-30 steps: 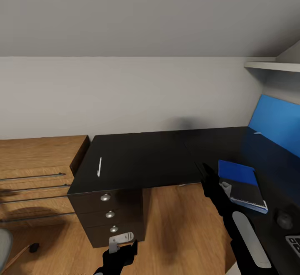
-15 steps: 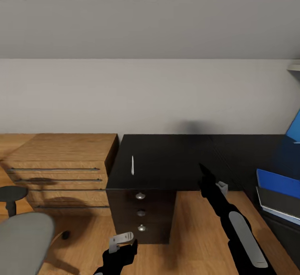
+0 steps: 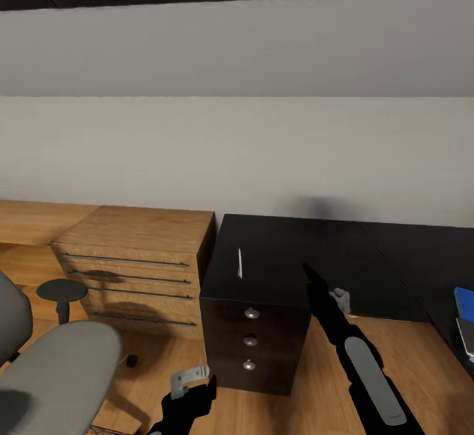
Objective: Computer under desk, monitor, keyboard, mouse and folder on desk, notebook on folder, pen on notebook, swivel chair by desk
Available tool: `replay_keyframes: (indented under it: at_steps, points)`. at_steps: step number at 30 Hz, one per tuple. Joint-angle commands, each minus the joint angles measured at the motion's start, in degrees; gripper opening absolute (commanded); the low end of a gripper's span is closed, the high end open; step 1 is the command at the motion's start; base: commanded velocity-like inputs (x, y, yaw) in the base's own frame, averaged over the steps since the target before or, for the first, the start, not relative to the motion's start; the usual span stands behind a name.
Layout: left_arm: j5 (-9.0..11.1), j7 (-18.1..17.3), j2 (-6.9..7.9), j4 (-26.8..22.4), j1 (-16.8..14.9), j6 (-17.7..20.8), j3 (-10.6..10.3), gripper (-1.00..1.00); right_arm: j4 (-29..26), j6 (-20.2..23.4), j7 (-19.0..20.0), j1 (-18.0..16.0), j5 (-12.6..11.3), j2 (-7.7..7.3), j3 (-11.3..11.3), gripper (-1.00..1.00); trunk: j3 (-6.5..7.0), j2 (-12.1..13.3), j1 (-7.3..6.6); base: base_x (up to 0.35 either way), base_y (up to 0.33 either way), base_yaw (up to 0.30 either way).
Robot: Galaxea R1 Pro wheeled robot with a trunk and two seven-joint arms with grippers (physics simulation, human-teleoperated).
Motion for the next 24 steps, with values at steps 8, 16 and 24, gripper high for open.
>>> replay_keyframes:
  at_steps: [8, 16, 24]
  points:
    - [0.25, 0.38, -0.01, 0.44, -0.03, 0.16, -0.17, 1.00, 1.67, -1.89, -0.48, -0.03, 3.46, 0.05, 2.34, 1.00, 0.32, -0.03, 0.00, 0.000, 0.001, 0.240]
    - [0.20, 0.36, -0.05, 0.52, -0.03, 0.15, -0.20, 1.00, 1.19, -1.85, -2.69, -0.10, 10.07, 2.18, 2.34, 1.00, 0.52, -0.03, 0.00, 0.000, 0.000, 0.167]
    - [0.20, 0.38, -0.07, 0.56, -0.03, 0.15, -0.25, 1.00, -0.68, -1.72, -1.97, -0.10, 10.83, 2.16, 1.98, 1.00, 0.53, -0.03, 0.00, 0.000, 0.000, 0.015]
